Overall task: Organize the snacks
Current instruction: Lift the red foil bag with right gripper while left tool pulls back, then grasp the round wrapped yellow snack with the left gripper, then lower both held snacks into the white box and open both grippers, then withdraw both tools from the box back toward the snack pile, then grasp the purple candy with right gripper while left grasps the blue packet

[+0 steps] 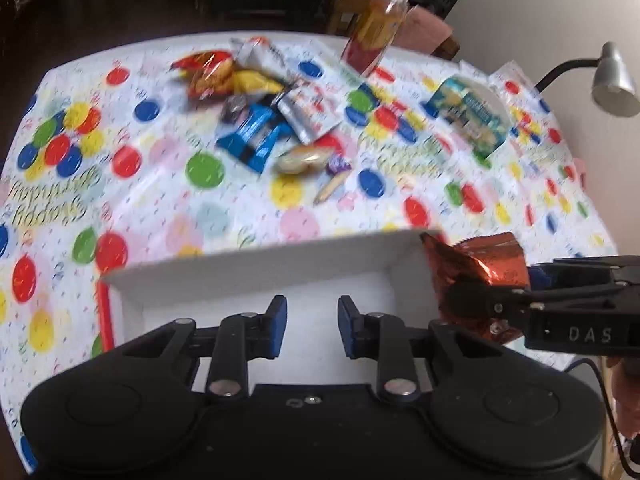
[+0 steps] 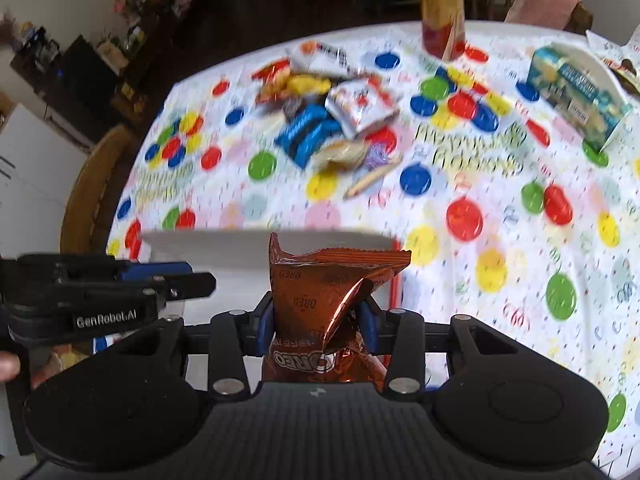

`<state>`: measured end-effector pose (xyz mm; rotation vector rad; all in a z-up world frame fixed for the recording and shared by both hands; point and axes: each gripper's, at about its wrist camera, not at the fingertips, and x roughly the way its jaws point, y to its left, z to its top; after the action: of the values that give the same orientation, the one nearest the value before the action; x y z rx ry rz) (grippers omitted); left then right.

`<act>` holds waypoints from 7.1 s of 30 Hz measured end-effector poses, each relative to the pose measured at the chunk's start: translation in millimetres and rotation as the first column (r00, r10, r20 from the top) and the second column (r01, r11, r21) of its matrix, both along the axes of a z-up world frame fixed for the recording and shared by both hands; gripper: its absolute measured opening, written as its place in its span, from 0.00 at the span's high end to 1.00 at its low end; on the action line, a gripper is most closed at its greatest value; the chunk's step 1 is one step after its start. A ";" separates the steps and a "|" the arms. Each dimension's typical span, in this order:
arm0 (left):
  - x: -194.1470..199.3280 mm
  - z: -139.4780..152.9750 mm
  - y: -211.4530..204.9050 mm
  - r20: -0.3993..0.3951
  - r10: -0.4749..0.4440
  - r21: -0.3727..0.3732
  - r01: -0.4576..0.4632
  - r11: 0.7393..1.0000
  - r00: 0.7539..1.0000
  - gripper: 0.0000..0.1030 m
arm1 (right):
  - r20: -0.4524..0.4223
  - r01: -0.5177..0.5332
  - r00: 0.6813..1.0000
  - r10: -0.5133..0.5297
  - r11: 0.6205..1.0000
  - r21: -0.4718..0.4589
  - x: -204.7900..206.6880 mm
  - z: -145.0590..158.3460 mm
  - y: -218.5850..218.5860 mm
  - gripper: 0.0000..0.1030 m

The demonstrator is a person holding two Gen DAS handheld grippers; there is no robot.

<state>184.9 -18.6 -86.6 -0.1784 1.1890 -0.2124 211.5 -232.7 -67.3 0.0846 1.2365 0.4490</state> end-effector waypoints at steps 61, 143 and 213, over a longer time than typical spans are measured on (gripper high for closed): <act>151.8 -45.7 -41.1 -0.015 0.031 0.065 -0.030 0.997 0.999 0.52 | -0.030 0.027 0.999 -0.027 0.999 0.025 58.6 3.7 -56.9 0.60; -56.4 -8.2 6.5 0.053 -0.052 0.013 0.052 0.999 0.997 0.39 | 0.023 -0.139 0.990 0.141 0.988 -0.072 -65.2 -11.5 34.8 0.26; 205.7 -111.0 -15.1 0.069 -0.156 0.286 0.130 0.949 0.985 0.33 | 0.002 -0.280 0.959 0.284 0.947 -0.156 208.1 -134.9 39.8 0.39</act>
<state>390.7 -33.7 -197.6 0.1666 1.1285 -0.1745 419.5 -193.0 -202.1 -0.2329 1.2601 0.5981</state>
